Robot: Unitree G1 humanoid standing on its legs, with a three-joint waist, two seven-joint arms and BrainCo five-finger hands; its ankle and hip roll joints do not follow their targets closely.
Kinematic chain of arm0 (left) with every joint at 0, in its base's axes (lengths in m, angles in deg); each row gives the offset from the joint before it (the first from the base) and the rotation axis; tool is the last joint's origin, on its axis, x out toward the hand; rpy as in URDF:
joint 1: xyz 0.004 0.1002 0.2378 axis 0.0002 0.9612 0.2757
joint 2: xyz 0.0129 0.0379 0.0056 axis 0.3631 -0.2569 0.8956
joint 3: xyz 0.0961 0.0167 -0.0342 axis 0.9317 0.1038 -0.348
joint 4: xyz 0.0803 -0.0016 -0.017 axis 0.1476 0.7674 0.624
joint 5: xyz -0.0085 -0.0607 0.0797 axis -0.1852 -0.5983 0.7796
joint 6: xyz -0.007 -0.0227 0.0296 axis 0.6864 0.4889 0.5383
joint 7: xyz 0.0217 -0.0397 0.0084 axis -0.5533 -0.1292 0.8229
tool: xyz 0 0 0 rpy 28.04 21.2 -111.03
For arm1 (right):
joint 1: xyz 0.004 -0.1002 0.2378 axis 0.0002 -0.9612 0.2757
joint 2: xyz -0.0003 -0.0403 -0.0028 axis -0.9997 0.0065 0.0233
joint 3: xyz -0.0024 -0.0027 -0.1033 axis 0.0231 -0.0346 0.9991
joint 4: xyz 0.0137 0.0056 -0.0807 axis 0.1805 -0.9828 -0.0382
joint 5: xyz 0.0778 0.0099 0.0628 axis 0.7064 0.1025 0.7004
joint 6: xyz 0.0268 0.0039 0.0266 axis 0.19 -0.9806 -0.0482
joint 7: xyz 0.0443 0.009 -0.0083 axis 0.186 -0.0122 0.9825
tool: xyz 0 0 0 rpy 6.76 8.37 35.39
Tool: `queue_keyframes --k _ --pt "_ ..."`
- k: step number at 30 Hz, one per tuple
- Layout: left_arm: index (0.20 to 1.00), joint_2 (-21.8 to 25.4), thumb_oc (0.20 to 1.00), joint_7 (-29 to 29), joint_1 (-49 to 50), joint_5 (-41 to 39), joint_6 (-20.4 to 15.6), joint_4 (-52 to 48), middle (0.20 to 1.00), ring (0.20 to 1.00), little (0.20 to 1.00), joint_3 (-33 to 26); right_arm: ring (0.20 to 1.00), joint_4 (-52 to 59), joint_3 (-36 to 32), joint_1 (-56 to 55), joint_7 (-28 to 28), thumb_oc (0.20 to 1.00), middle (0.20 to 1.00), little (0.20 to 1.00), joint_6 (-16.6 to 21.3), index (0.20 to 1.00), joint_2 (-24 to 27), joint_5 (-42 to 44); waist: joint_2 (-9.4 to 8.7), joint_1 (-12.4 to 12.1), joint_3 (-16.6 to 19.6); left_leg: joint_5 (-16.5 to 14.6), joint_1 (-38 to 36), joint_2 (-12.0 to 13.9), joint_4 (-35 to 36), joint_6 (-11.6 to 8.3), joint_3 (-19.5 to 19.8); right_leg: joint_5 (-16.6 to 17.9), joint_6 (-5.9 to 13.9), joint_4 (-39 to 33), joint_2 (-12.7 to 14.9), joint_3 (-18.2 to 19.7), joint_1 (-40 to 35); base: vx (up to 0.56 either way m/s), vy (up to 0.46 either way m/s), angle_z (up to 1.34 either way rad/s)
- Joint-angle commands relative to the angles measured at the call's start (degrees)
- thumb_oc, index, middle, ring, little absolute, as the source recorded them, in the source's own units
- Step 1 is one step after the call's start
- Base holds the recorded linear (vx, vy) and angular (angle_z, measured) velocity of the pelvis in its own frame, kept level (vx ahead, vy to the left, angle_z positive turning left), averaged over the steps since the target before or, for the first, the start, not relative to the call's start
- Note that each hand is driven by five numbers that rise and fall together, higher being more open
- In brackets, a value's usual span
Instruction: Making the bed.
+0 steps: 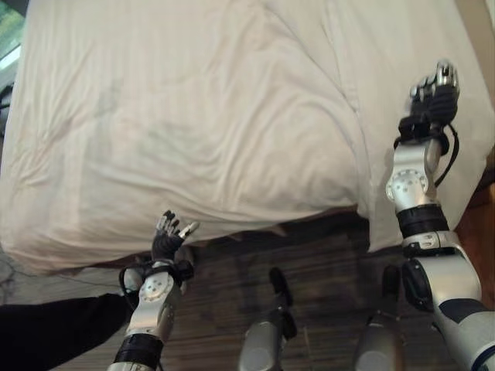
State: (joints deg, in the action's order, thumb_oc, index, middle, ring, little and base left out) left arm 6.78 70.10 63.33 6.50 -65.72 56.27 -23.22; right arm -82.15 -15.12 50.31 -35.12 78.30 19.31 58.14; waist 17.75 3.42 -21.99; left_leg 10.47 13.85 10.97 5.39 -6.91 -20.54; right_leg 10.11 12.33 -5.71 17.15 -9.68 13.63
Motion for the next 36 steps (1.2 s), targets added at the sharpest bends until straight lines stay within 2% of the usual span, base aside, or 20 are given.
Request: queue_keyframes --k 1,3,6,8,11,13,14,15,16,17,18,19,20,21,22,23,24,27,30,36 --pt "1.000 1.13 1.000 -1.35 -2.82 -3.47 -1.26 3.49 1.000 1.000 1.000 -2.81 0.200 -3.74 -2.47 -2.55 1.82 0.200 0.200 0.200 -2.25 0.200 -2.60 3.05 0.53 1.81 -0.53 -0.52 -5.98 7.39 -0.39 -7.94 -3.41 -0.88 2.00 1.63 0.04 3.92 5.80 0.00 0.053 -0.18" --pt "1.000 0.49 1.000 -1.64 -2.84 -3.66 -0.93 4.46 1.000 1.000 1.000 -3.24 0.200 -4.01 -3.20 -6.29 2.88 0.200 0.200 0.200 -3.15 0.200 -3.23 3.80 0.61 3.01 -0.91 -0.73 -6.47 7.22 -0.39 -7.93 -3.85 -0.88 2.07 1.70 -0.19 4.45 5.85 0.02 0.060 -0.17" --pt "1.000 -1.72 1.000 -2.16 -4.93 -3.93 0.58 9.55 1.000 1.000 1.000 -4.66 0.200 -8.09 -5.38 -22.46 4.74 0.200 0.200 0.200 -7.72 0.200 -5.35 3.09 -0.75 9.04 -0.86 -2.18 -9.67 7.05 -0.60 -7.96 -6.11 -1.58 2.19 2.23 -1.06 5.56 5.11 0.06 0.033 -0.32" --pt "1.000 -2.57 1.000 -2.36 -5.87 -3.66 1.24 11.03 1.000 1.000 1.000 -4.19 0.200 -10.50 -6.58 -26.64 3.95 0.200 0.200 0.200 -9.88 0.200 -4.74 0.01 -1.74 11.42 -0.25 -2.51 -11.39 7.50 -0.63 -8.05 -7.09 -1.79 2.20 2.31 -1.55 5.84 4.46 0.11 -0.014 -0.32" --pt "1.000 -2.94 1.000 -2.85 -5.98 -3.60 1.90 12.40 1.000 1.000 1.000 -4.22 0.200 -11.94 -8.41 -30.57 3.71 0.200 0.200 0.200 -11.54 0.200 -3.67 -1.87 -2.84 13.31 0.79 -2.87 -13.11 8.08 -0.58 -8.09 -7.85 -2.14 2.15 2.31 -2.31 6.05 3.42 0.11 -0.044 -0.42" --pt "1.000 -2.89 1.000 -2.94 -5.50 -3.56 2.56 13.72 1.000 1.000 1.000 -4.79 0.200 -13.96 -10.41 -35.58 2.75 0.200 0.200 0.200 -13.57 0.200 -1.61 -5.32 -4.77 15.31 3.64 -3.51 -15.31 8.89 -0.63 -8.09 -8.64 -2.94 1.99 2.00 -3.72 6.28 1.67 0.18 -0.111 -0.39" --pt "1.000 -2.95 1.000 -2.25 -4.75 -3.94 2.26 12.89 1.000 1.000 1.000 -5.37 0.555 -13.69 -9.96 -39.63 1.35 0.555 0.555 0.555 -14.91 0.555 0.55 -11.45 -6.66 15.67 5.89 -4.14 -16.78 9.04 -0.88 -7.99 -8.54 -3.40 1.86 1.90 -4.73 7.02 0.68 0.10 -0.147 -0.28" --pt "1.000 -3.44 1.000 -1.63 -4.43 -3.51 1.91 12.18 1.000 1.000 1.000 -5.08 1.000 -13.08 -9.41 -41.73 0.53 1.000 1.000 1.000 -15.53 1.000 0.80 -14.56 -7.78 15.43 6.77 -4.35 -17.49 8.91 -1.22 -7.82 -7.96 -3.60 1.70 1.83 -5.01 7.13 -0.16 0.05 -0.171 -0.15" --pt "1.000 -3.98 1.000 -1.14 -4.42 -3.19 1.82 12.10 1.000 1.000 1.000 -4.78 1.000 -11.97 -8.25 -43.07 0.72 1.000 1.000 1.000 -16.11 1.000 1.14 -16.65 -8.85 15.23 7.49 -4.90 -18.17 8.40 -1.60 -7.49 -7.15 -3.38 1.34 1.78 -5.35 7.36 -0.73 -0.01 -0.130 -0.17" --pt "1.000 -4.40 1.000 -0.85 -4.33 -2.96 1.63 11.86 1.000 1.000 1.000 -4.55 1.000 -9.71 -7.26 -44.25 0.94 1.000 1.000 1.000 -16.60 1.000 1.48 -18.84 -10.14 15.04 7.93 -7.25 -18.75 7.48 -4.06 -6.93 -5.39 -3.51 1.08 1.90 -5.35 7.56 -1.65 -0.12 -0.178 -0.09" --pt "1.000 -5.32 1.000 -0.03 -5.11 -1.89 1.41 10.20 1.000 1.000 1.000 -3.11 1.000 -5.84 -4.99 -45.91 0.87 1.000 1.000 1.000 -17.15 1.000 2.30 -23.98 -13.07 14.27 8.44 -12.07 -19.57 5.71 -11.48 -6.50 -0.97 -3.62 0.12 2.65 -4.68 6.22 -3.49 -0.22 -0.134 -0.04" --pt "1.000 -5.92 1.000 0.12 -5.08 -1.03 1.33 9.19 1.000 1.000 1.000 -2.44 1.000 -3.80 -3.78 -46.88 1.22 1.000 1.000 1.000 -17.50 1.000 2.57 -26.73 -14.46 14.40 8.79 -13.10 -20.37 5.04 -14.11 -6.58 0.85 -3.19 -0.36 2.92 -4.28 5.14 -4.22 -0.28 -0.119 0.45" --pt "1.000 -6.76 1.000 -0.07 -4.78 1.15 1.61 7.57 1.000 1.000 1.000 -0.97 1.000 -1.03 -2.06 -48.15 1.70 1.000 1.000 1.000 -18.09 1.000 3.09 -32.13 -16.30 14.72 10.83 -15.47 -24.60 4.94 -12.39 -6.39 0.59 -2.07 -0.36 3.49 -3.40 2.89 -3.97 -0.22 0.001 0.63" --pt "1.000 -7.24 1.000 -0.60 -3.56 2.37 2.12 5.68 1.000 1.000 1.000 -0.79 1.000 0.69 -1.41 -49.21 2.01 1.000 1.000 1.000 -18.87 1.000 3.46 -34.82 -16.94 14.80 11.78 -16.46 -26.69 4.65 -9.86 -6.01 -0.04 -1.53 0.00 3.13 -3.05 1.82 -4.45 -0.18 0.005 0.93" --pt "1.000 -7.29 1.000 -0.19 -3.29 4.31 2.60 4.17 1.000 1.000 1.000 0.03 1.000 3.06 -0.73 -49.76 2.16 1.000 1.000 1.000 -18.78 1.000 3.30 -37.29 -17.78 14.85 12.55 -16.07 -27.50 4.77 -7.96 -5.99 -0.78 -0.93 0.40 3.24 -2.80 1.03 -4.46 -0.27 0.103 1.03" --pt "1.000 -6.55 1.000 -0.44 -2.65 6.59 2.97 0.08 1.000 1.000 1.000 0.94 1.000 7.99 0.87 -50.21 2.21 1.000 1.000 1.000 -19.22 1.000 3.27 -41.67 -20.00 13.88 13.25 -14.40 -28.31 4.46 -3.88 -6.06 -0.83 0.58 1.74 3.76 -1.85 -0.85 -4.27 -0.27 0.097 1.11" --pt "1.000 -6.01 1.000 -0.56 -2.51 7.82 3.27 -1.76 1.000 1.000 1.000 0.93 1.000 9.00 1.23 -50.06 2.26 1.000 1.000 1.000 -19.66 1.000 3.04 -42.78 -20.94 13.44 13.70 -13.95 -28.86 3.92 -1.83 -6.01 -1.29 1.29 2.28 3.75 -1.56 -1.29 -4.07 -0.26 0.070 1.00" --pt "1.000 -3.22 1.000 -1.01 -1.93 11.86 3.67 -8.17 1.000 1.000 1.000 0.74 1.000 15.45 2.09 -50.63 2.80 1.000 1.000 1.000 -19.77 1.000 3.06 -46.96 -23.85 11.53 13.70 -12.98 -28.80 5.33 -0.53 -6.73 -1.44 5.13 2.67 4.53 -1.61 -2.08 -4.45 -0.18 -0.050 0.25" --pt "1.000 -0.22 1.000 -0.81 -1.70 14.61 3.21 -13.92 1.000 1.000 1.000 0.07 1.000 20.40 3.22 -50.76 3.02 1.000 1.000 1.000 -18.92 1.000 2.08 -47.91 -25.37 10.11 13.47 -11.73 -26.93 5.43 -0.42 -5.19 -0.69 3.12 2.67 9.89 -1.31 -1.29 -4.90 -0.20 0.027 0.34" --pt "1.000 2.41 1.000 -0.77 1.99 17.27 3.02 -21.93 1.000 1.000 1.000 -3.98 1.000 27.95 2.85 -50.66 4.62 1.000 1.000 1.000 -17.21 1.000 0.93 -46.75 -26.25 6.66 15.40 -11.33 -24.58 3.90 -1.09 -1.63 -0.87 -0.65 2.67 17.33 0.11 0.01 -11.89 -0.19 0.055 -0.06"
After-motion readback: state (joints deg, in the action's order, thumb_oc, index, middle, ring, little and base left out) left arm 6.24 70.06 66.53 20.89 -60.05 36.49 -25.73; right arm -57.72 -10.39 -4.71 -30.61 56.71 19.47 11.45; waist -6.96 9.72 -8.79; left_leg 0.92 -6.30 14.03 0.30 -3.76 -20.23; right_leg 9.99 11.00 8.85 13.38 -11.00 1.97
